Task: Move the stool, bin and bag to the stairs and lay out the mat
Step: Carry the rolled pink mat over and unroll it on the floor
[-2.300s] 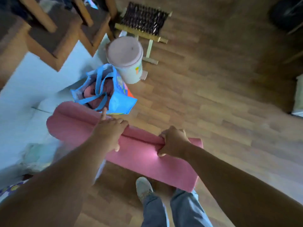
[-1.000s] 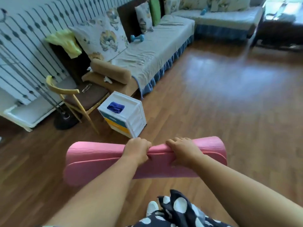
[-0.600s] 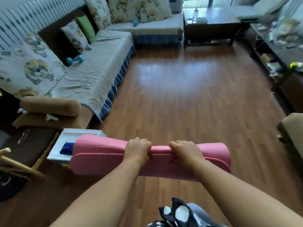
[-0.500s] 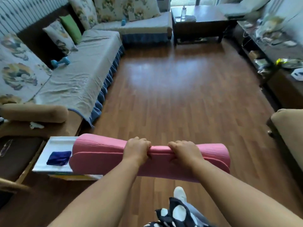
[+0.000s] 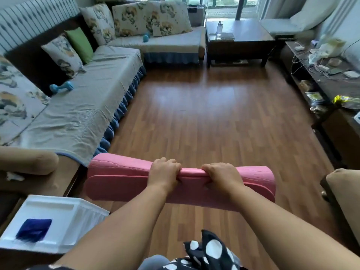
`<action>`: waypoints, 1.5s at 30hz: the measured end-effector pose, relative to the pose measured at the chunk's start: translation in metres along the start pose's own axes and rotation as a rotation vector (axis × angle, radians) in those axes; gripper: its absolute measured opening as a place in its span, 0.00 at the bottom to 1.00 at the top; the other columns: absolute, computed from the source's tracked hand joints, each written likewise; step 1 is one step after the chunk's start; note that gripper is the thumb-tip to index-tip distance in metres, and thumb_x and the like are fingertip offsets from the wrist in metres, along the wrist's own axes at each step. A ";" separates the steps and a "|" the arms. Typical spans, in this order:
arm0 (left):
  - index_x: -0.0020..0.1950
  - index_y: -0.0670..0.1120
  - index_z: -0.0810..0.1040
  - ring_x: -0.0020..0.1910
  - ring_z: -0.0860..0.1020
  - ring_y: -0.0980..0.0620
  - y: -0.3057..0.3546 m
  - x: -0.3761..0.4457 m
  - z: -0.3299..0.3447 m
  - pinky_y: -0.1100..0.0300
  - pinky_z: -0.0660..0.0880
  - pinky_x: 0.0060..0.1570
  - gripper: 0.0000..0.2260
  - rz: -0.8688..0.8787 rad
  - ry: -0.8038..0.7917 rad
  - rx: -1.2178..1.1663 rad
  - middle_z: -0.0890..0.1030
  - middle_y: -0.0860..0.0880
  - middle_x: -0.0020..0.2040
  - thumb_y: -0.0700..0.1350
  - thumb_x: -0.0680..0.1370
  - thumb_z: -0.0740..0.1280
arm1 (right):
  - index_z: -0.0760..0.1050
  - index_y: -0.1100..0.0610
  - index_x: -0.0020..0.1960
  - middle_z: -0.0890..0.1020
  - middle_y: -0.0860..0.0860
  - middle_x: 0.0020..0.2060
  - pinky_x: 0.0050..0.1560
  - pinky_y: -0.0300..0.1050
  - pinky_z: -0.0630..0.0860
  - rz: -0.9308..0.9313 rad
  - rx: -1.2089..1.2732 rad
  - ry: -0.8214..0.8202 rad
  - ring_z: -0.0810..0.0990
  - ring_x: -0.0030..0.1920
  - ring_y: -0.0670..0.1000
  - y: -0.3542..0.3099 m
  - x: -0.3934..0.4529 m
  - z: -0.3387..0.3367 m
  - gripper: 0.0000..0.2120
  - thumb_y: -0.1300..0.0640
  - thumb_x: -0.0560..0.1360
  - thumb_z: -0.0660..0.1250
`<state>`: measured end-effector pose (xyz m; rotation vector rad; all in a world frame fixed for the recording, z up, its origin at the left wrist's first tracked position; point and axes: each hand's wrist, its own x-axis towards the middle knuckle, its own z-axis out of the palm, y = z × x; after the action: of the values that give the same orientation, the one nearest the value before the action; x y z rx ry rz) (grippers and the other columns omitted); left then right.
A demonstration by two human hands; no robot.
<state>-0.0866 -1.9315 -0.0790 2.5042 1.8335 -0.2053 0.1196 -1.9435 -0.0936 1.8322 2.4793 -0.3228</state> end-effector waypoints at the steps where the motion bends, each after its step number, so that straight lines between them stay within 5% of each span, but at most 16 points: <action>1: 0.51 0.52 0.80 0.49 0.76 0.47 0.002 0.014 -0.003 0.57 0.67 0.48 0.13 0.006 -0.004 0.005 0.80 0.53 0.50 0.51 0.68 0.68 | 0.75 0.49 0.50 0.83 0.49 0.46 0.43 0.48 0.71 0.008 -0.004 0.002 0.80 0.49 0.56 0.008 0.008 -0.004 0.16 0.46 0.63 0.68; 20: 0.55 0.52 0.80 0.57 0.75 0.46 0.000 0.319 -0.022 0.52 0.62 0.67 0.11 0.343 -0.035 0.026 0.80 0.52 0.55 0.51 0.75 0.66 | 0.79 0.46 0.54 0.84 0.49 0.50 0.48 0.45 0.74 0.365 0.074 -0.023 0.81 0.54 0.56 0.141 0.203 -0.053 0.18 0.46 0.65 0.69; 34: 0.54 0.54 0.80 0.55 0.75 0.47 0.019 0.522 -0.041 0.54 0.64 0.62 0.10 0.459 0.004 0.014 0.80 0.53 0.54 0.51 0.74 0.65 | 0.79 0.46 0.53 0.84 0.49 0.50 0.44 0.44 0.71 0.467 0.083 -0.051 0.81 0.53 0.55 0.268 0.346 -0.090 0.16 0.46 0.66 0.72; 45: 0.58 0.52 0.76 0.54 0.74 0.47 0.028 0.688 -0.054 0.52 0.74 0.50 0.15 0.265 0.011 -0.117 0.76 0.51 0.59 0.49 0.71 0.68 | 0.81 0.46 0.52 0.84 0.50 0.48 0.43 0.44 0.72 0.312 0.092 -0.155 0.82 0.50 0.57 0.406 0.516 -0.133 0.16 0.47 0.65 0.73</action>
<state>0.1486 -1.2835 -0.1131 2.6322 1.4491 -0.0732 0.3613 -1.3189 -0.1021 2.0995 2.0707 -0.5456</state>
